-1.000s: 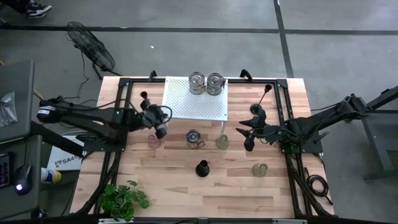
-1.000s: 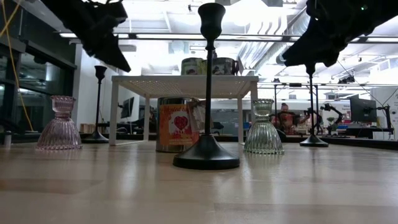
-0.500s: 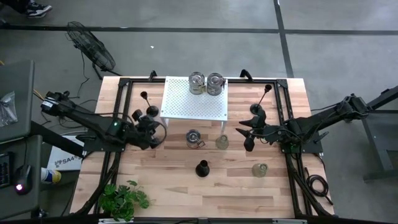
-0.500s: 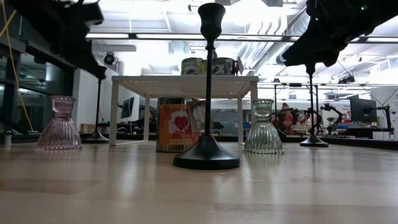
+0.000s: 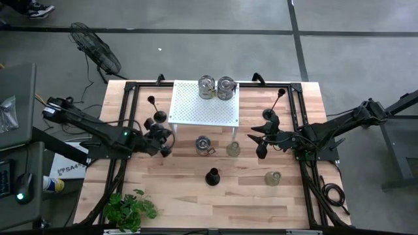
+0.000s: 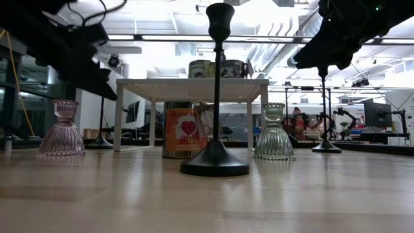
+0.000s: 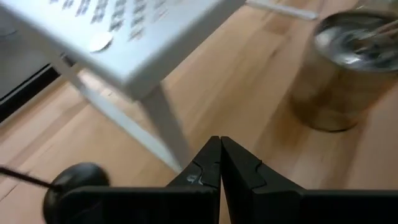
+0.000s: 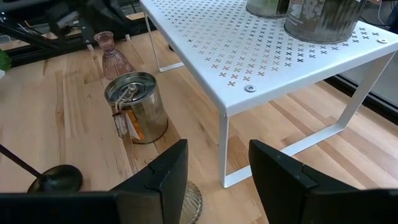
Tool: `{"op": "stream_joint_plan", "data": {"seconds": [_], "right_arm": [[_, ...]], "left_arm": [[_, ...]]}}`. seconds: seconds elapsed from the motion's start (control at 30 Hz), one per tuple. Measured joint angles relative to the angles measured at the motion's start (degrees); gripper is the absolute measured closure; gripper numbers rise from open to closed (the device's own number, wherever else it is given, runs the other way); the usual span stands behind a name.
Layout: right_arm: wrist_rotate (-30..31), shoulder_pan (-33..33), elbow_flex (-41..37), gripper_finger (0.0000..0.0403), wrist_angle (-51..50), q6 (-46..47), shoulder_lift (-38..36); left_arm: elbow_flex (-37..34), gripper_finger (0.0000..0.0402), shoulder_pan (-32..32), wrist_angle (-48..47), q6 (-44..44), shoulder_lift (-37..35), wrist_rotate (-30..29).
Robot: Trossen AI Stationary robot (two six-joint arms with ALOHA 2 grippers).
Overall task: Pick & Place candle stick holders
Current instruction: Adjust the shelf
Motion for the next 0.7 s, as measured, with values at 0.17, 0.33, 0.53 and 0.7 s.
{"op": "stream_joint_plan", "data": {"seconds": [0.17,0.33,0.53,0.7], "right_arm": [[0.02,0.00,0.00,0.0241,0.00,0.02,0.00],[0.08,0.00,0.00,0.0241,0.04,0.02,0.00],[0.50,0.00,0.00,0.0241,0.07,0.02,0.00],[1.03,0.00,0.00,0.0241,0.20,0.33,0.00]], "left_arm": [[-0.81,0.0402,5.36,4.06,5.23,0.00,2.99],[-0.82,0.0402,11.24,8.15,11.07,0.01,8.23],[-0.82,0.0402,17.15,13.59,15.78,1.71,15.05],[-0.82,0.0402,20.10,18.51,18.44,3.94,19.54]]}}
